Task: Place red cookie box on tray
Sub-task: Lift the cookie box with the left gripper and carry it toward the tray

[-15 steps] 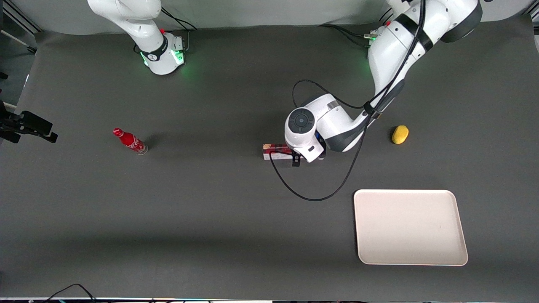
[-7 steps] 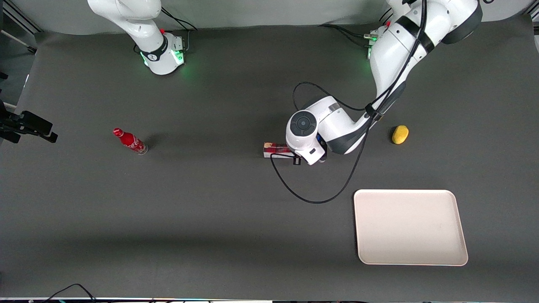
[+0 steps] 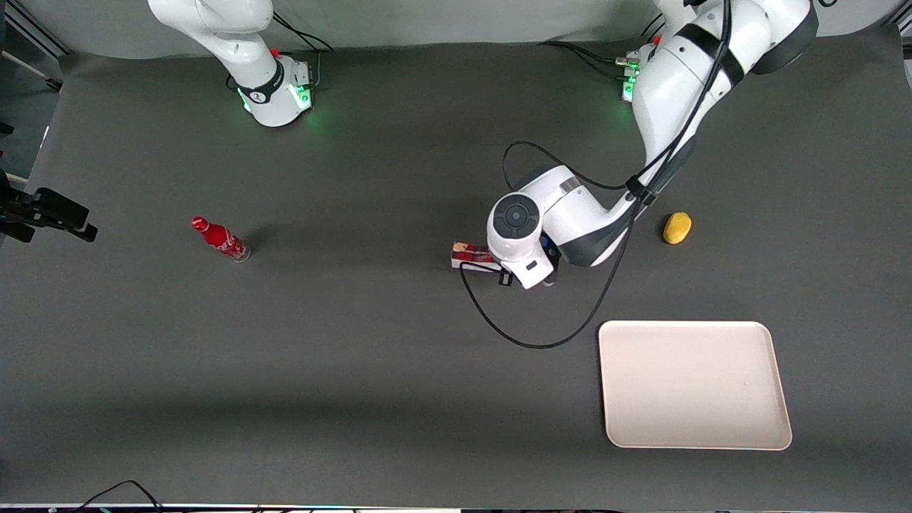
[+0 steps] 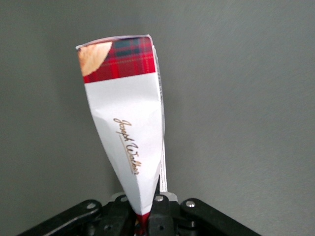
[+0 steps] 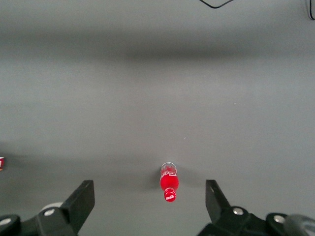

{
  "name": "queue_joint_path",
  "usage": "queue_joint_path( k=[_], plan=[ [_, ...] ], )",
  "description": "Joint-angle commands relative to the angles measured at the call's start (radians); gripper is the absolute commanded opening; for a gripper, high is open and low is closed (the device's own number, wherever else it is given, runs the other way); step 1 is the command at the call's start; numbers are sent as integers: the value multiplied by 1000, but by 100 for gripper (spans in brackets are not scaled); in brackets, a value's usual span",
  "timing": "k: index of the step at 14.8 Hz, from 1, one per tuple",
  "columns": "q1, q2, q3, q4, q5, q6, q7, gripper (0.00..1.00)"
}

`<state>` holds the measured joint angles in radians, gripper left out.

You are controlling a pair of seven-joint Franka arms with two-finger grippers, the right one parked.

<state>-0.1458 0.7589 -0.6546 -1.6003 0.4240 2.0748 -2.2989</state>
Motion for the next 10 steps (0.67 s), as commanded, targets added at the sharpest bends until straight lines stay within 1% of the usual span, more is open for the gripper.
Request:
queue_joint_path(
  k=[1,3,5,8,9,10],
  plan=[
    [25,-105,-17,45,3,-156,140,0],
    [49,-163,-28,69,-65,-211,231,0],
    [49,-219,-30,141,-131,-319,309,0],
    [51,-306,-24,261,-290,-500,418,0],
    [52,-331,-20,279,-324,-537,438,0],
    [54,-346,-17,284,-336,-556,455,0]
  ],
)
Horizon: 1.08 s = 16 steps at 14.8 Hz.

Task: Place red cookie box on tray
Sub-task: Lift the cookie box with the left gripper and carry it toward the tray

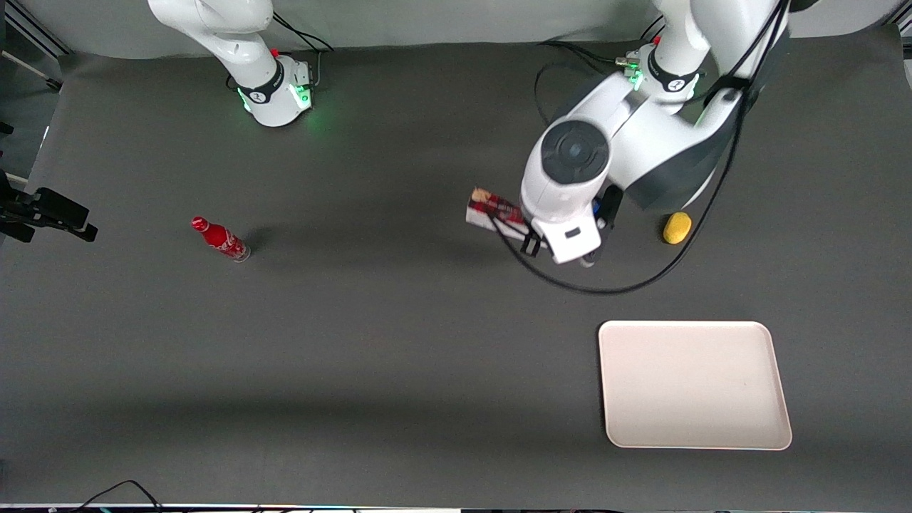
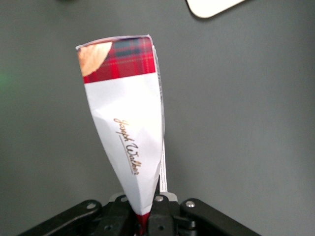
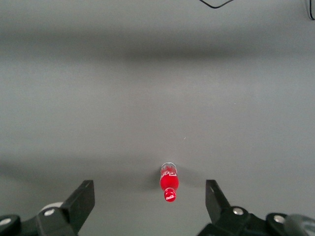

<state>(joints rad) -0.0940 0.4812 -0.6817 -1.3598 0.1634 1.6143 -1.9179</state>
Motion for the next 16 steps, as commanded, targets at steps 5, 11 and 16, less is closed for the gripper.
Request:
queue_joint_path(
  k=[5,11,16],
  plan=[
    [34,-140,81,38,-48,-139,443,0],
    [36,-167,426,41,-64,-108,1208,0],
    [42,-95,640,37,-67,40,1655,0]
  ],
)
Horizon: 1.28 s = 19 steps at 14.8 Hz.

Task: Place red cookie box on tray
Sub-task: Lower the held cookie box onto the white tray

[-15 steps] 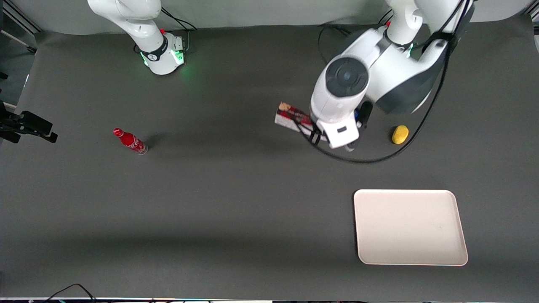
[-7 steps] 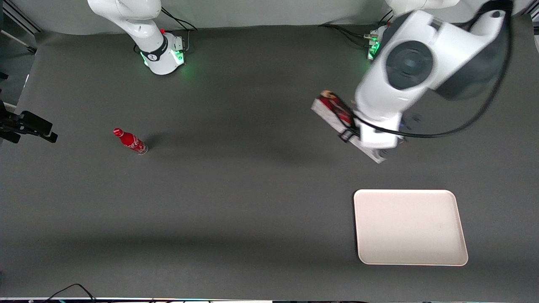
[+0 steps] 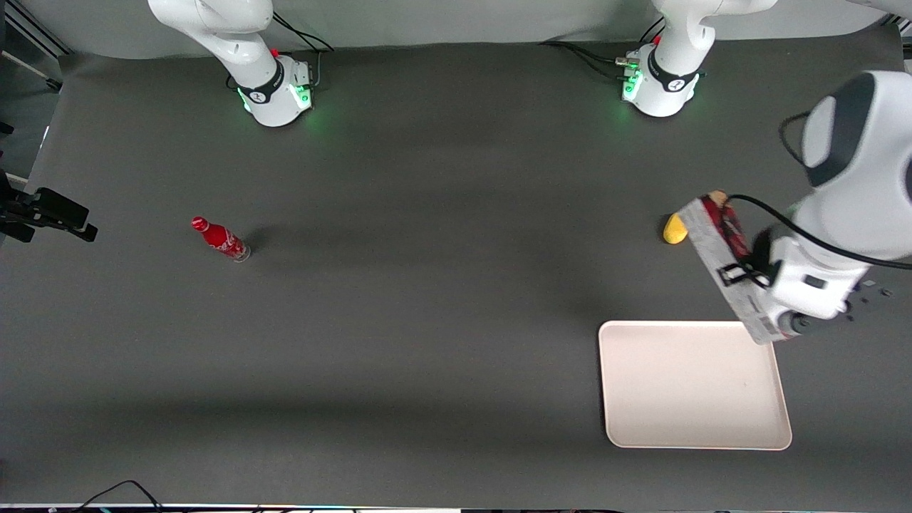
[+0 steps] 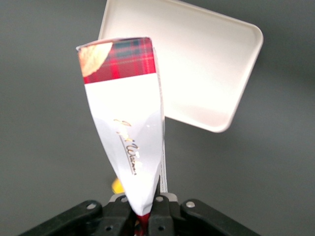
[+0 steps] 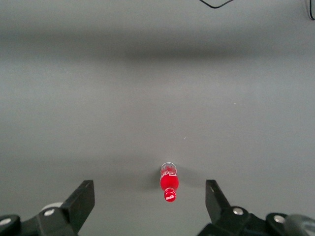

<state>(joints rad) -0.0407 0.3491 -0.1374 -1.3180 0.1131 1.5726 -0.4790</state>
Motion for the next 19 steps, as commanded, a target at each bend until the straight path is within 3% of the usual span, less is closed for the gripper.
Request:
queue_joint_path(
  k=[1,8,19],
  plan=[
    [-4,63,122,-4,-16,130,284,0],
    [28,264,151,-4,-21,369,552,0],
    [105,450,182,-7,-130,592,654,0]
  ],
)
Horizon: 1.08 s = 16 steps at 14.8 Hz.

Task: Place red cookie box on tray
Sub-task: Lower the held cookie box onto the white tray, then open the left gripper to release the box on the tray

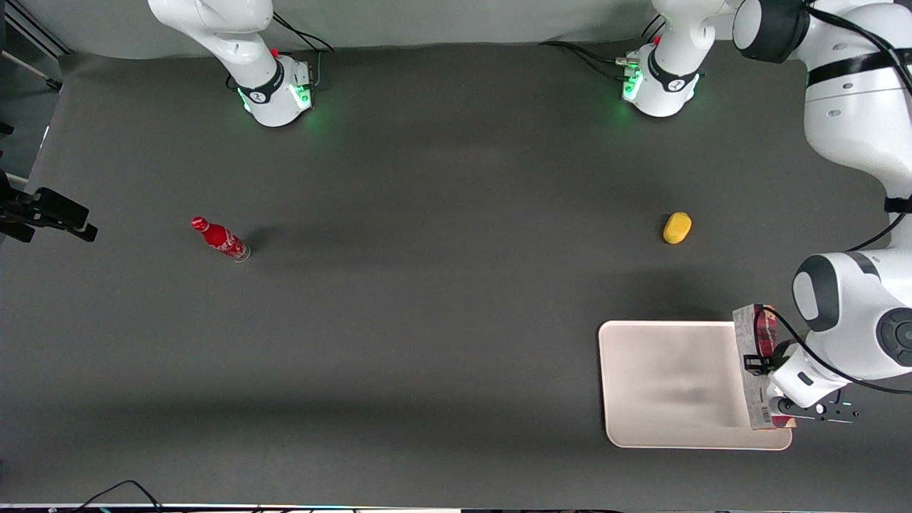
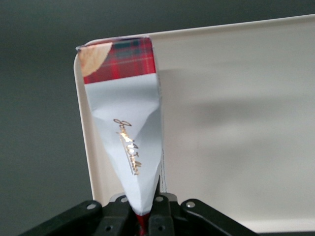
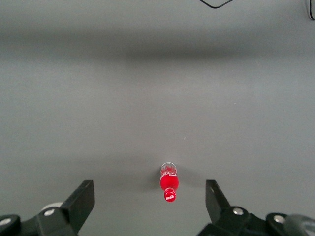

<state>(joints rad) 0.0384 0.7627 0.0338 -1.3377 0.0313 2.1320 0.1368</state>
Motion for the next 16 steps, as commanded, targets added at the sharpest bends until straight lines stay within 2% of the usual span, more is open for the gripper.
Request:
queue_joint_path(
  k=[1,4,7,11,12,13,14,16],
  plan=[
    [24,44,11,14,-51,32,24,0],
    [23,59,11,15,-53,39,7,0],
    [23,93,11,17,-53,127,7,0],
    [23,106,11,15,-53,132,12,0],
    [23,107,11,14,-53,132,12,23],
    [23,106,11,14,-53,132,13,96],
    [24,107,11,14,-53,132,18,100],
    [24,107,11,14,-51,132,21,100]
  ],
)
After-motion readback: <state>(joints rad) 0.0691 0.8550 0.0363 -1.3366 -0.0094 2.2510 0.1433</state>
